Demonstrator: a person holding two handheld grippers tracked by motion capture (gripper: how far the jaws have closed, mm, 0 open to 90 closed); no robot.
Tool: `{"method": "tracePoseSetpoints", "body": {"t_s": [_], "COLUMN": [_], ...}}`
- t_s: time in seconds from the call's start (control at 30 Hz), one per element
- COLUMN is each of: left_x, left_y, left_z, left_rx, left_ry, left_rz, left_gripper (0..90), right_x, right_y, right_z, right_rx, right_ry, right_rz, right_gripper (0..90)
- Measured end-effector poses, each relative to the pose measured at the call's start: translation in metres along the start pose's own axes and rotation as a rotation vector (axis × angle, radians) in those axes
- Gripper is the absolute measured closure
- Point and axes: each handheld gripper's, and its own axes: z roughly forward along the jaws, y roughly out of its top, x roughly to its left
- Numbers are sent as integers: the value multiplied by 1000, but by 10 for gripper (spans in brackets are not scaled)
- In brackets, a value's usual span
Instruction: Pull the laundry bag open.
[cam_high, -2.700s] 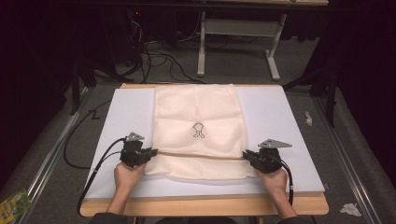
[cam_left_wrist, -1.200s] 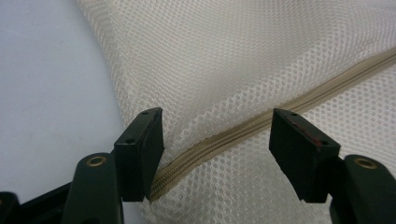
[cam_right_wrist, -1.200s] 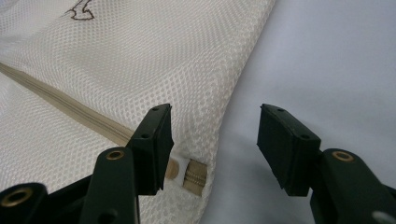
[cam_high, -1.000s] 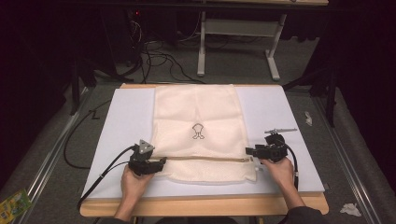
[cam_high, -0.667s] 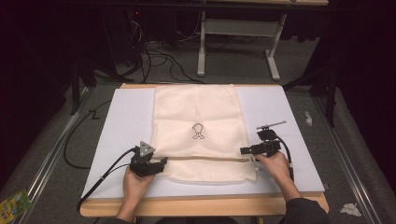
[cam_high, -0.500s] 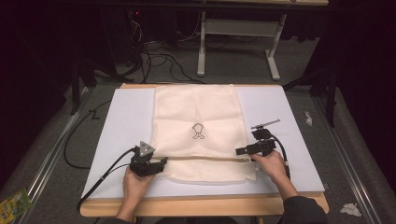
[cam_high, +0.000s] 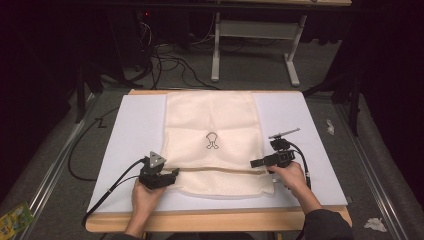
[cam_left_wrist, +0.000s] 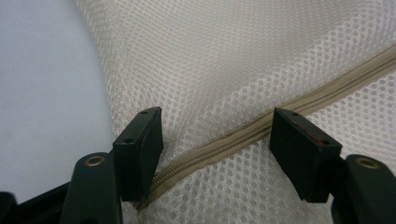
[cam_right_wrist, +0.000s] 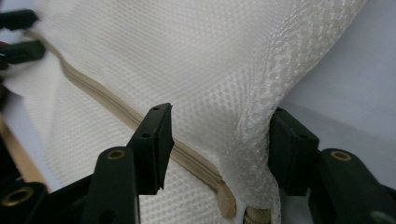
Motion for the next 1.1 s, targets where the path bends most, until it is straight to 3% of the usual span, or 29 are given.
{"method": "tracePoseSetpoints", "body": {"t_s": [0.1,0.13,0.27,0.43,0.6,0.8,1.1], "left_x": [0,0,0,-1,-1,-1,-2], "left_y": [0,0,0,0,0,0,2], "left_z": [0,0,0,0,0,0,1], "left_rx": [0,0,-1,0,-1,-1,8], "left_ry": [0,0,3,7,9,9,14], "left_rz": [0,0,0,0,-4,-4,-5], "left_gripper": [354,354,356,361,361,362,368], "right_x": [0,1,2,-5,-8,-2,-15], "right_y": [2,2,-1,-11,-16,-7,-18], "right_z": [-2,-2,1,-5,-9,2,-11], "right_rx": [-51,-57,12,49,49,20,-23], "right_ry": [111,123,45,9,17,55,99], "right_rz": [9,10,-32,-16,8,20,15], "right_gripper": [504,508,512,534,530,545,704]}}
